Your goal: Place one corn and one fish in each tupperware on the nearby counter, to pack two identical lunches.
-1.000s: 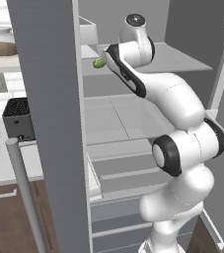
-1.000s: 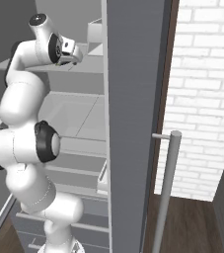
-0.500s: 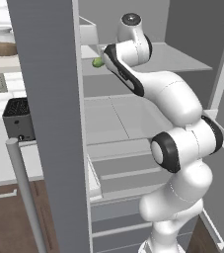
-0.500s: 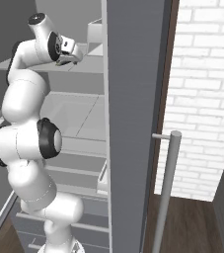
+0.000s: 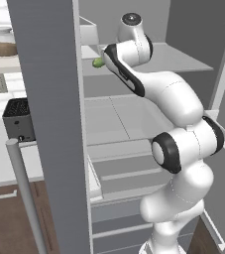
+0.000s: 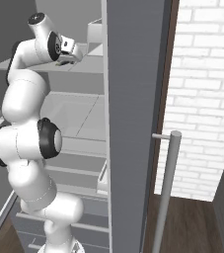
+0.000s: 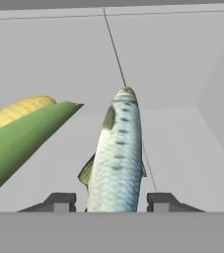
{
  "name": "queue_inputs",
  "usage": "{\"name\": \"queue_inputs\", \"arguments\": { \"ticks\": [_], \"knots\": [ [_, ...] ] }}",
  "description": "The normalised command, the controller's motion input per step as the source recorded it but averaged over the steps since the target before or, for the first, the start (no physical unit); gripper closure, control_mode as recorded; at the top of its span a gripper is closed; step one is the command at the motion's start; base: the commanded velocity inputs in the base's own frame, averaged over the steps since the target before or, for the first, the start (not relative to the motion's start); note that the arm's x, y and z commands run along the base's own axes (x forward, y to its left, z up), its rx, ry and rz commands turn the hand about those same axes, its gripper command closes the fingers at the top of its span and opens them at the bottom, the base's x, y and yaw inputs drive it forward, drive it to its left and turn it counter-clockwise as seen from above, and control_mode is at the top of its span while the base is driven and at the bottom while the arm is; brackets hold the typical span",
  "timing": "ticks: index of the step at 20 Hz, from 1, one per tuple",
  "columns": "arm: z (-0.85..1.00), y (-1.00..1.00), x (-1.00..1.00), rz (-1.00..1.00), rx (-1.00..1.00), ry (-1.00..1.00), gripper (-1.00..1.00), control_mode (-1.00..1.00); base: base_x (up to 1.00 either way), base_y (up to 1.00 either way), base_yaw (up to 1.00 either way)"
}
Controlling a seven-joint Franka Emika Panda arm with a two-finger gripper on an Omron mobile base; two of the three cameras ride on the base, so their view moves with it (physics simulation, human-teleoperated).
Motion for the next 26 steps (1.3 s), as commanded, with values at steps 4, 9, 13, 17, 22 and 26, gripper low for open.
{"name": "queue_inputs", "arguments": {
  "ticks": [4,9,13,17,22,26],
  "knots": [
    [-0.01,0.0,0.0,0.0,0.0,0.0,1.0,-1.0,0.0,0.0,0.0],
    [-0.17,0.0,-0.09,0.0,0.0,0.01,1.0,-1.0,0.0,0.0,0.0],
    [-0.37,-0.11,-0.87,-0.02,0.0,-0.15,1.0,-1.0,0.0,0.0,0.0],
    [-0.16,-0.08,-1.0,-0.01,0.01,-0.34,1.0,-1.0,0.0,0.0,0.0],
    [0.0,-0.22,-1.0,0.0,0.03,-0.24,1.0,-1.0,0.0,0.0,0.0],
    [-0.08,-0.36,-0.91,0.0,0.01,0.15,1.0,-1.0,0.0,0.0,0.0]
  ]
}}
